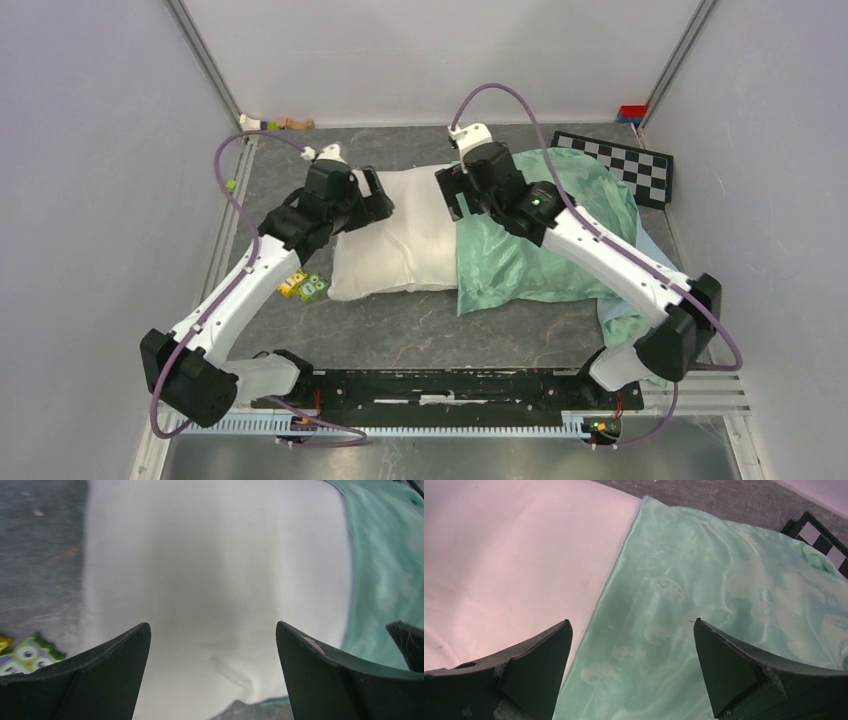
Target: Put the pillow into the pillowcase
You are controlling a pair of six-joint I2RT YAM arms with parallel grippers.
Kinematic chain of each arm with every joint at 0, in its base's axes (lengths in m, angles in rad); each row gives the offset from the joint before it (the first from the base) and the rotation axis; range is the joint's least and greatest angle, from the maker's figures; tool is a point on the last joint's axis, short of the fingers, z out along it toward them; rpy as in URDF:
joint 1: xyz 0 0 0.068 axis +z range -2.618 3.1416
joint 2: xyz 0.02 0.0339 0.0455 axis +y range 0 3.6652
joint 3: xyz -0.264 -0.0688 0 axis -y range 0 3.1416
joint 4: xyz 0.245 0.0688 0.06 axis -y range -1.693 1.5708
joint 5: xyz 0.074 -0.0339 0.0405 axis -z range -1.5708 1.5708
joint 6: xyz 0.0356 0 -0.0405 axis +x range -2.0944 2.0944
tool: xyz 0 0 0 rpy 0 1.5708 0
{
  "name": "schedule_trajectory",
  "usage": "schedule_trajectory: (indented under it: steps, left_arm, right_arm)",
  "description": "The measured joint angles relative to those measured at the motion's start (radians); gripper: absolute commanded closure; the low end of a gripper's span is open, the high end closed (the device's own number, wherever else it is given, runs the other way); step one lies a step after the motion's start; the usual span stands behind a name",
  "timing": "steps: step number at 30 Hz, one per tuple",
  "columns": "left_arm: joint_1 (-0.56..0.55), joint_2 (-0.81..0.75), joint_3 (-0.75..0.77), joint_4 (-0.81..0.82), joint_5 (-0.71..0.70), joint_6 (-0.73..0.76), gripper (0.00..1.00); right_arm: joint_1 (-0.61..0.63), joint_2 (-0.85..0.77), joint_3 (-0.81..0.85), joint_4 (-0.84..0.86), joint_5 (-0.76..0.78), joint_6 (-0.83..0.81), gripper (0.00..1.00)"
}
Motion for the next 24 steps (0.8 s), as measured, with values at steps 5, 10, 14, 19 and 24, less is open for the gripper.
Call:
schedule_trajectory:
  steps: [5, 10, 14, 19, 24]
  left_arm:
    - [0.145, 0.023, -0.006, -0.01, -0.017, 0.015, 0.0]
    - [0.195, 0.121, -0.032, 0.068, 0.055, 0.018, 0.03]
    - [0.196, 0.178, -0.079, 0.135, 0.117, 0.011, 0.24]
    - [0.198, 0.182, -0.14, 0.219, 0.145, -0.02, 0.64]
    - [0.192, 0.177, -0.177, 0.291, 0.187, -0.046, 0.91]
  right_arm:
    - [0.005, 0.145, 0.028, 0.019, 0.023, 0.004, 0.02]
    - [0.001, 0.229, 0.034, 0.019, 0.053, 0.005, 0.1]
    - [-0.037, 0.217, 0.019, 0.049, 0.046, 0.015, 0.51]
    - [-0.079, 0.191, 0.002, 0.062, 0.034, 0.024, 1.0]
    - [-0.037, 0.242, 0.135, -0.014, 0.021, 0.039, 1.0]
